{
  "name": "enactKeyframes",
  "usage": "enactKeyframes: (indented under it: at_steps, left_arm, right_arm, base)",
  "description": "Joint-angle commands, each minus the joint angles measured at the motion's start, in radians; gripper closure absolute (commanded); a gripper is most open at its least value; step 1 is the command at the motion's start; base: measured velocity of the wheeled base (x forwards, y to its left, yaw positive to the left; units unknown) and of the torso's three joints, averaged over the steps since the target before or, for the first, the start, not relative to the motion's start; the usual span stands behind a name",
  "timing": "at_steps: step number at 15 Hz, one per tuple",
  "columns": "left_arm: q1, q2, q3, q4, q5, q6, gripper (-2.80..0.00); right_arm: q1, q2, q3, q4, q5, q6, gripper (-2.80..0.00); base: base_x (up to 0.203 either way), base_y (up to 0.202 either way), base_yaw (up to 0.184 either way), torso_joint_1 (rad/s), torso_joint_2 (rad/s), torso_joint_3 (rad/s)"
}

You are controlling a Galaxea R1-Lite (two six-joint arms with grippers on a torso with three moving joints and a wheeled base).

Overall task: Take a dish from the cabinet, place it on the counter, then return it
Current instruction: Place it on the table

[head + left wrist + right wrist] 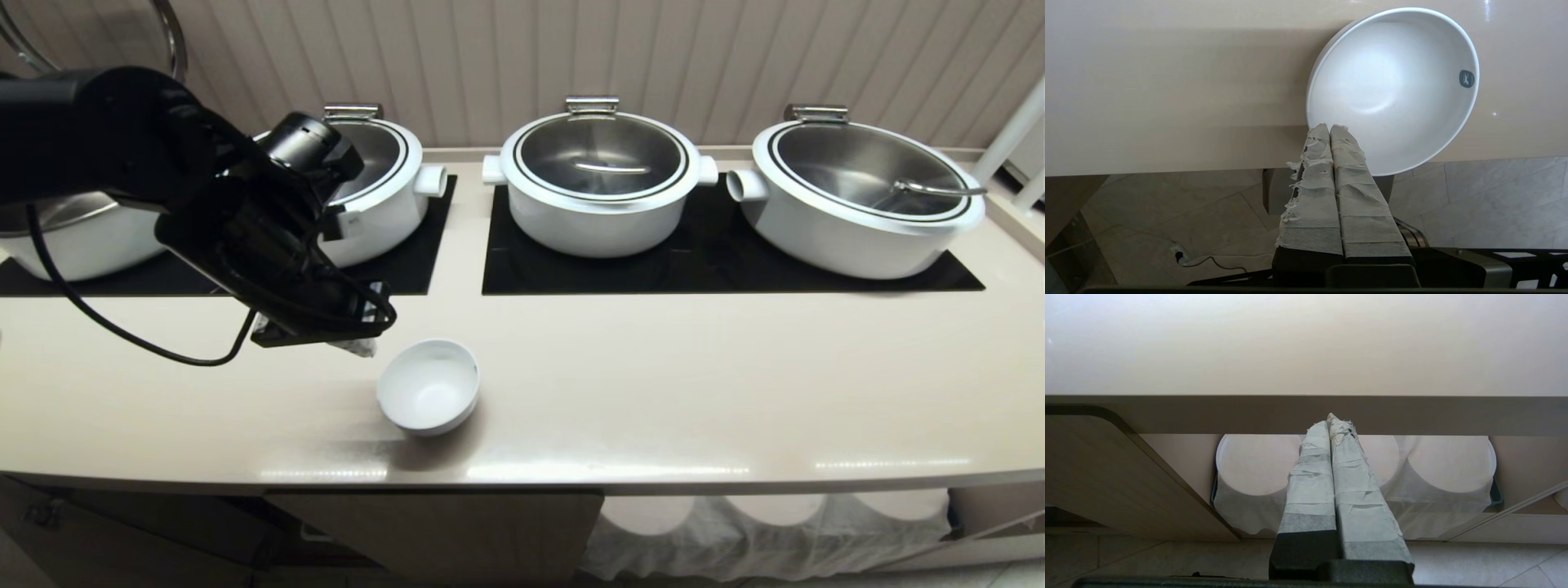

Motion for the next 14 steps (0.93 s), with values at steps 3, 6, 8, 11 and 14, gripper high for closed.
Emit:
enactKeyframes:
  at_steps: [3,6,8,11,14]
  left_arm:
    - [0.002,0.001,0.002,0.008,0.0,-0.006,0.0]
    - [0.001,0.008,0.0,0.009,0.0,-0.041,0.0]
    - [0.001,0.008,0.0,0.01,-0.002,-0.056,0.0]
    - [0.001,0.007,0.0,0.008,-0.005,-0.073,-2.8]
    - [0.001,-0.001,0.002,0.01,-0.012,-0.076,-2.8]
  right_arm:
    - [0.0,0.0,0.0,0.0,0.0,0.001,0.0]
    - [0.001,0.0,0.0,-0.001,0.0,-0.001,0.0]
    - [0.001,0.0,0.0,0.0,0.0,-0.001,0.0]
    - [0.0,0.0,0.0,0.0,0.0,0.001,0.0]
    - [0.001,0.0,0.0,0.0,0.0,0.0,0.0]
  base:
    - [0.0,0.0,0.0,0.0,0.0,0.0]
    - [0.0,0.0,0.0,0.0,0.0,0.0]
    - [0.0,0.0,0.0,0.0,0.0,0.0]
    - [0.0,0.0,0.0,0.0,0.0,0.0]
    - [0.0,0.0,0.0,0.0,0.0,0.0]
